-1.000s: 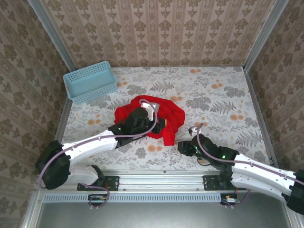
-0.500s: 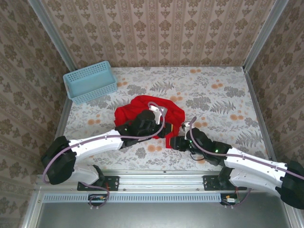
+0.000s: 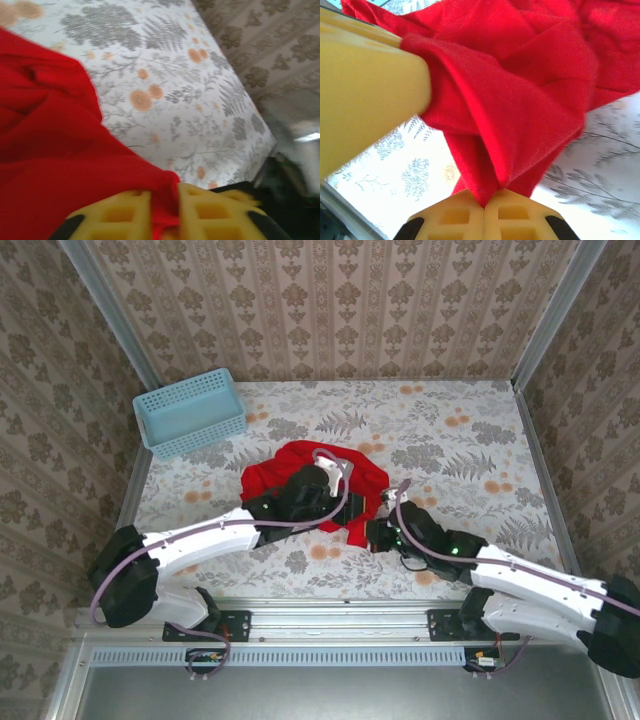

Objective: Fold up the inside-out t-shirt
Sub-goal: Turn the T-shirt inside out at the center of the table.

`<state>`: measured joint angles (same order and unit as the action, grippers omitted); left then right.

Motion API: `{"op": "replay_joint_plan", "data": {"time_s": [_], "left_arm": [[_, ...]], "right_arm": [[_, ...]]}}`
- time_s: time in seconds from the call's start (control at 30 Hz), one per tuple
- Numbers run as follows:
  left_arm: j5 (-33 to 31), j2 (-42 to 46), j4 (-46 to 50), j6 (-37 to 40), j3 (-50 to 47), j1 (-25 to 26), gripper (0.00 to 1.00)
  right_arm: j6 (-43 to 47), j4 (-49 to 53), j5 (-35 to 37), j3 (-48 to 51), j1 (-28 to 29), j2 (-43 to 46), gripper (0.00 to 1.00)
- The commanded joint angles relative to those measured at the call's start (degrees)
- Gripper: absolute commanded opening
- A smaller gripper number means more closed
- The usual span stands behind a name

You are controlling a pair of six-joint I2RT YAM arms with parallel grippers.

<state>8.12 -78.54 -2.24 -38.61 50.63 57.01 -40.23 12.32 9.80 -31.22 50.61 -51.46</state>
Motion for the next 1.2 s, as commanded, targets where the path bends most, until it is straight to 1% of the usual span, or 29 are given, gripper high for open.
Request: {"op": "replay_joint_plan", "data": {"time_s": [0.0, 0.1, 0.13, 0.17, 0.23, 0.3, 0.37, 0.47, 0.57, 0.67, 0.7, 0.8, 0.9, 1.03, 1.07, 1.17], "left_arm": [[-3.52, 4.52, 8.99, 3.57, -0.01, -2.52, 0.37], [-7.08, 9.65, 15.20, 5.27, -1.72, -4.97, 0.51], [-7.73, 11.26, 17.45, 5.32, -2.41, -6.83, 0.56], [-7.50, 12.18, 19.64, 5.09, -3.26, -9.09, 0.59], [-6.21, 12.08, 23.04, 4.17, -4.32, -12.98, 0.60], [-4.78, 10.29, 24.43, 3.30, -5.15, -14.76, 0.62], [-2.36, 7.55, 22.81, 2.19, -6.25, -14.61, 0.66], [1.91, 3.92, 16.00, -0.32, -8.96, -13.33, 0.70], [2.25, 0.73, 11.35, -1.42, -10.20, -11.54, 0.74], [1.46, -2.67, 9.79, -1.35, -9.78, -10.54, 0.74], [1.54, -3.68, 8.60, -1.42, -9.78, -10.60, 0.73], [2.10, -6.76, 4.78, -1.43, -9.47, -10.80, 0.62], [1.50, -8.98, 3.83, -0.63, -7.35, -11.24, 0.43], [-1.83, -10.25, 8.34, 2.29, -1.60, -12.30, 0.15], [-2.62, -10.20, 9.88, 3.17, -0.10, -12.55, 0.10], [-6.16, -8.55, 14.03, 5.63, 3.15, -12.99, 0.00]], "right_arm": [[1.98, 14.64, 6.32, -2.00, -2.25, 6.83, 0.00], [1.57, 22.02, 7.10, -1.70, -6.96, 10.85, 0.00], [1.40, 23.33, 6.71, -1.36, -8.80, 12.10, 0.00], [1.45, 24.10, 6.05, -0.90, -10.44, 13.11, 0.00], [1.21, 24.31, 4.98, -0.10, -12.29, 14.22, 0.00], [1.05, 23.48, 3.91, 0.35, -12.80, 14.22, 0.00], [-0.02, 23.09, 3.82, 0.29, -12.83, 13.07, 0.00], [-1.84, 23.13, 4.41, 0.15, -12.91, 11.41, 0.00], [-2.83, 23.11, 4.76, 0.27, -13.08, 10.77, 0.00], [-2.67, 23.15, 4.53, 0.22, -13.21, 10.73, 0.00], [-2.65, 23.42, 4.55, 0.20, -13.26, 10.77, 0.00], [-2.38, 24.85, 5.10, -0.13, -13.48, 10.99, 0.00], [-2.41, 28.12, 6.94, -1.15, -13.78, 11.42, 0.00], [-1.32, 32.64, 9.30, -3.76, -14.49, 11.72, 0.00], [-0.71, 33.81, 9.76, -4.62, -14.62, 11.52, 0.00], [-0.39, 35.94, 10.37, -6.36, -14.99, 11.25, 0.00]]}}
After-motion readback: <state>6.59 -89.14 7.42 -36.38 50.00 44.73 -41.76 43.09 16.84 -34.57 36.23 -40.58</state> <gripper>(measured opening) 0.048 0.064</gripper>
